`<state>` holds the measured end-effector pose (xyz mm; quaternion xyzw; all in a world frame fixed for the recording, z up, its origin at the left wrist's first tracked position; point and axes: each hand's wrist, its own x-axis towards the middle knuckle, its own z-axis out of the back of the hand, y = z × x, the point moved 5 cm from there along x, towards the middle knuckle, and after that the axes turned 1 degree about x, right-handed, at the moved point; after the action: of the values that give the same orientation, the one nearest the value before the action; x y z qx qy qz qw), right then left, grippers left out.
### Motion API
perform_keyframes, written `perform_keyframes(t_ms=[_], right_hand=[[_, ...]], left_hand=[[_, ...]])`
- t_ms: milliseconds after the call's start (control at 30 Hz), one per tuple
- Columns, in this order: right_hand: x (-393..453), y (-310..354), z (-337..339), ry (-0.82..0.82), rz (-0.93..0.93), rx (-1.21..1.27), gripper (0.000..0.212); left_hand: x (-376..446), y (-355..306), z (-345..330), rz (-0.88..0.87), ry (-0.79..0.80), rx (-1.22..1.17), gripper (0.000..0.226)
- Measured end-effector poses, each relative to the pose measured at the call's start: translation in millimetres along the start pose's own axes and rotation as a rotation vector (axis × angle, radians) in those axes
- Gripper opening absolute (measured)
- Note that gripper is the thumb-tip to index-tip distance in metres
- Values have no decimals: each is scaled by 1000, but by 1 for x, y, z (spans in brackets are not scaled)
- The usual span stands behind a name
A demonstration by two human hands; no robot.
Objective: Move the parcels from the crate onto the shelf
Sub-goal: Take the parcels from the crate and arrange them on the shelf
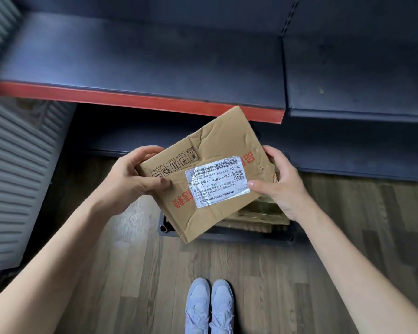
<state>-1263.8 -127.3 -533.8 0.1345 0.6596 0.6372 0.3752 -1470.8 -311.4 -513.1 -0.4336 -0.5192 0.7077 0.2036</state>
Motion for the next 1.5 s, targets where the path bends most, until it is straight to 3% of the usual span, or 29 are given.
perform_keyframes(t_ms=[233,367,467,633,733,833,933,1067,1500], right_hand=[[-49,133,18,-108,184,18,72],[-76,218,35,-200,324,49,82],[-99,274,47,-224,431,109,70],[-122,333,60,-261,547,269,55],[-134,366,66,-304,598,400,59],[-142,391,68,-307,645,509,60],[-149,411,66,-293,692,576,61],[-157,429,65,-314,758,525,63],[-160,460,55,-263,854,336,62]], left_hand=[[-44,-139,7,-202,22,38,53],[-71,-235,8,-351,8,124,54],[-101,-302,9,-469,-58,130,58],[-135,-381,10,-619,-144,-2,89],[-160,-416,6,-729,-177,-116,83],[-180,-426,-6,-777,-192,-131,77],[-190,-419,-21,-759,-171,-89,85],[-200,-419,-27,-826,-169,-121,70],[-205,-428,-13,-822,-238,-157,64]])
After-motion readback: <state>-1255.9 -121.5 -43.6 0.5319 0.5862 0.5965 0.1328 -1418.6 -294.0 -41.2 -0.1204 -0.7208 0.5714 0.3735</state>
